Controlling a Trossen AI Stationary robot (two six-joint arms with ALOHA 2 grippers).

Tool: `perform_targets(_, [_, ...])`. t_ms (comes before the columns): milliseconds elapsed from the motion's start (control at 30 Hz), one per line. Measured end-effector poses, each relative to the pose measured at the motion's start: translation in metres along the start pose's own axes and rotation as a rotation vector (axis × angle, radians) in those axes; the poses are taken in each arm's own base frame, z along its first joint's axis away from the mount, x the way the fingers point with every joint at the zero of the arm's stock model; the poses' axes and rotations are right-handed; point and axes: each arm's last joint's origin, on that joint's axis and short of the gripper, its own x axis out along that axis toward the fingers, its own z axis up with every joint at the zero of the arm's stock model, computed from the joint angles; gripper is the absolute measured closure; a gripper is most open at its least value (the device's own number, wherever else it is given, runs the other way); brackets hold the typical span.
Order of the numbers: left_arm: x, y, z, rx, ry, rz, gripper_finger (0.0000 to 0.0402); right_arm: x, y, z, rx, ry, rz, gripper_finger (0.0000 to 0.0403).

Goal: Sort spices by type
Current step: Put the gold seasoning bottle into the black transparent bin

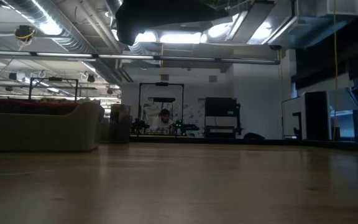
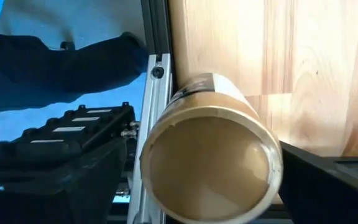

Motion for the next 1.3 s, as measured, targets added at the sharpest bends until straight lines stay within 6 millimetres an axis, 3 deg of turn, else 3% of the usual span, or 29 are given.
perform_targets(267, [0.000, 0.000, 0.000, 0.001, 0.001, 0.001, 0.0112, 0.015, 0.002, 0.002, -0.047, -0.023, -0.053, 0.0034])
perform_targets(467, [0.000, 0.000, 0.000, 0.002, 0.002, 0.001, 0.0112, 0.023, 0.002, 0.005, -0.112, -0.022, -0.092, 0.0116])
perform_targets(633, [-0.002, -0.002, 0.000, 0.026, 0.002, -0.006, 0.0112, 0.021, -0.004, 0.016, -0.136, -0.017, -0.120, 0.0121])
perform_targets(1067, [-0.031, -0.007, 0.017, 0.101, 0.061, -0.004, 0.0112, -0.031, -0.026, 0.093, -0.295, -0.192, -0.357, 0.0121])
perform_targets(1300, [-0.051, 0.004, 0.036, 0.168, 0.141, 0.052, 0.0112, -0.043, -0.054, 0.143, -0.332, -0.235, -0.457, 0.0121])
